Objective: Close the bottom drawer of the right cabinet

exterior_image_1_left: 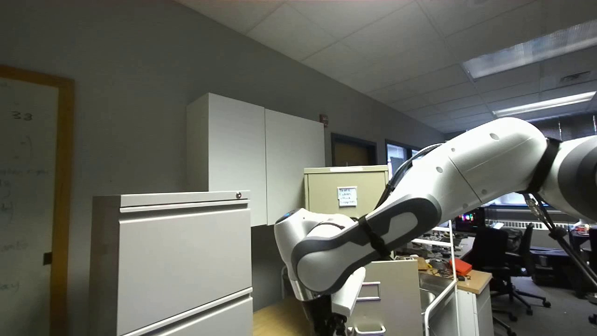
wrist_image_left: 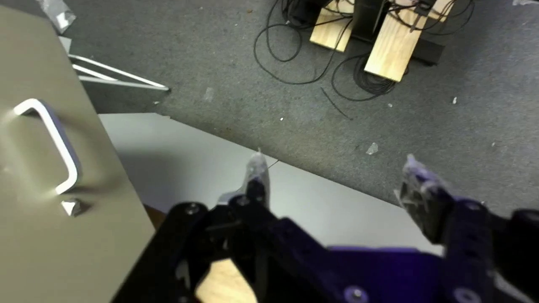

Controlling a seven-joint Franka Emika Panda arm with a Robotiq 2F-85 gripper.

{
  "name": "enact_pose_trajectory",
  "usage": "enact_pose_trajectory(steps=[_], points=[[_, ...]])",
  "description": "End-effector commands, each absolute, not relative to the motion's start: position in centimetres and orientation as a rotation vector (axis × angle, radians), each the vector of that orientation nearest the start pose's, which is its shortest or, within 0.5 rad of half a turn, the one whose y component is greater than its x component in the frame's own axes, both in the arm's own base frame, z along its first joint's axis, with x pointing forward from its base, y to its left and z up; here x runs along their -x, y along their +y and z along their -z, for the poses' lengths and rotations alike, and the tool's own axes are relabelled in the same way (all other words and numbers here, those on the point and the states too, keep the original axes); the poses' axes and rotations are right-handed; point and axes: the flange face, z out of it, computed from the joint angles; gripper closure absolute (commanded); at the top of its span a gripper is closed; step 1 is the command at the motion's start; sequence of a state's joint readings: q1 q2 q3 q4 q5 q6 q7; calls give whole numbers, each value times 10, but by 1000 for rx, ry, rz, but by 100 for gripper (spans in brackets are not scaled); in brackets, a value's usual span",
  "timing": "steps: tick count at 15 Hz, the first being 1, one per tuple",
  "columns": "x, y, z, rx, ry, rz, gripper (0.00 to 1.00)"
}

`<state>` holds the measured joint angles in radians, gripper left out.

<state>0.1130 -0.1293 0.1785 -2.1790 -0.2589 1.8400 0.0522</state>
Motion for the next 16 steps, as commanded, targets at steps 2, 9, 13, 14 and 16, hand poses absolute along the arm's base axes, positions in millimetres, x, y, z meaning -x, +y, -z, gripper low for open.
enact_pose_trajectory(steps=[2,9,13,14,16], points=[[-499,138,-421,3533,-706,-113,56],[-526,105,-373,3920,-948,109,100],[-552,68,-352,4078,-1090,409,100],[-559,59,-349,4098,-1141,511,100],[-574,39,-343,4113,-1281,721,100]])
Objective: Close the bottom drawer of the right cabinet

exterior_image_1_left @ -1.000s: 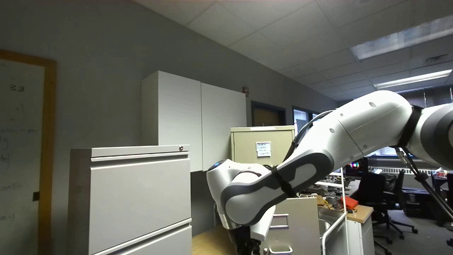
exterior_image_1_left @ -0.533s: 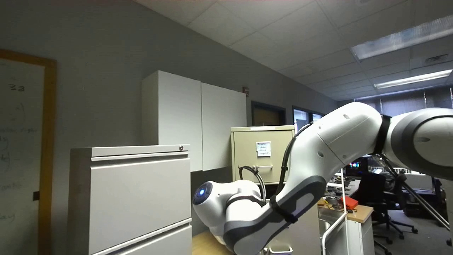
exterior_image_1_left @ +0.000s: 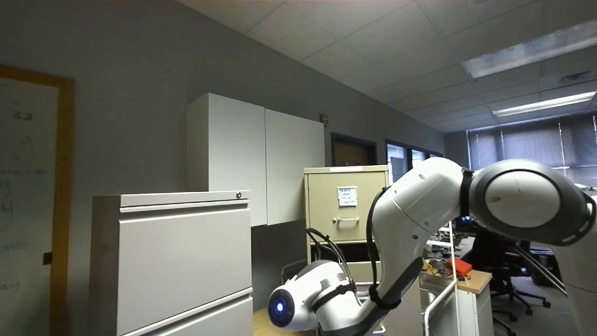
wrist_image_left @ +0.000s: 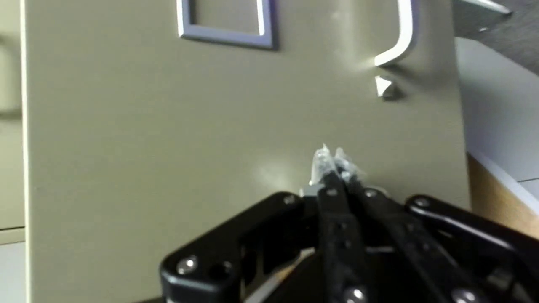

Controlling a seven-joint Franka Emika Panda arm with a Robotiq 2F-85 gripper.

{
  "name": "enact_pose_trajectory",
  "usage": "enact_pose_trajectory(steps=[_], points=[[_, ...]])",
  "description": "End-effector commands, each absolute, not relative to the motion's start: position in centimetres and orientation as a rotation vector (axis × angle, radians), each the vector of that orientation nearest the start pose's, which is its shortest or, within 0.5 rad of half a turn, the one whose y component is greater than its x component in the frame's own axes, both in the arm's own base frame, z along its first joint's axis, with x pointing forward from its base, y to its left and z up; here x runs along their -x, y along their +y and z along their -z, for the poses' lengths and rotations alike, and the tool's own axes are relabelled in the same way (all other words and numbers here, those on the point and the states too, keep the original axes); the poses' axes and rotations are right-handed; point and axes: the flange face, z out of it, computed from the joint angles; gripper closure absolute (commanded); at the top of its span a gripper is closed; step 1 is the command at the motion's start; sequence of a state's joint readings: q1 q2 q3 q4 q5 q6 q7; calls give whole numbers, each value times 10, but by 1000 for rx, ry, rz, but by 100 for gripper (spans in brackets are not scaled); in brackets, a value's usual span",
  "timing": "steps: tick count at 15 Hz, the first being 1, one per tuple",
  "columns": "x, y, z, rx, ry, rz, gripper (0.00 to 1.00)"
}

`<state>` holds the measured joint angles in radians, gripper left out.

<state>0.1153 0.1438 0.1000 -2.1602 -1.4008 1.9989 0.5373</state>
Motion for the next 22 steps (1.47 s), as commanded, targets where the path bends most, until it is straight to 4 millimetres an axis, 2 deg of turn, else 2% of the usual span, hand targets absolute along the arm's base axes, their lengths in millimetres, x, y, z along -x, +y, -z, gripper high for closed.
enact_pose_trajectory(steps=[1,4,6,7,9,13,16,22], points=[[-580,31,-340,-1754,576,-356,100],[-590,15,-335,-1610,641,-438,100],[-601,-14,-335,-1508,666,-469,100],[-607,-36,-336,-1472,679,-481,100],[-618,-67,-341,-1412,674,-504,100],[-646,-117,-359,-1377,614,-536,100],[-671,-142,-373,-1403,556,-571,100],[-707,-174,-396,-1391,489,-614,100]])
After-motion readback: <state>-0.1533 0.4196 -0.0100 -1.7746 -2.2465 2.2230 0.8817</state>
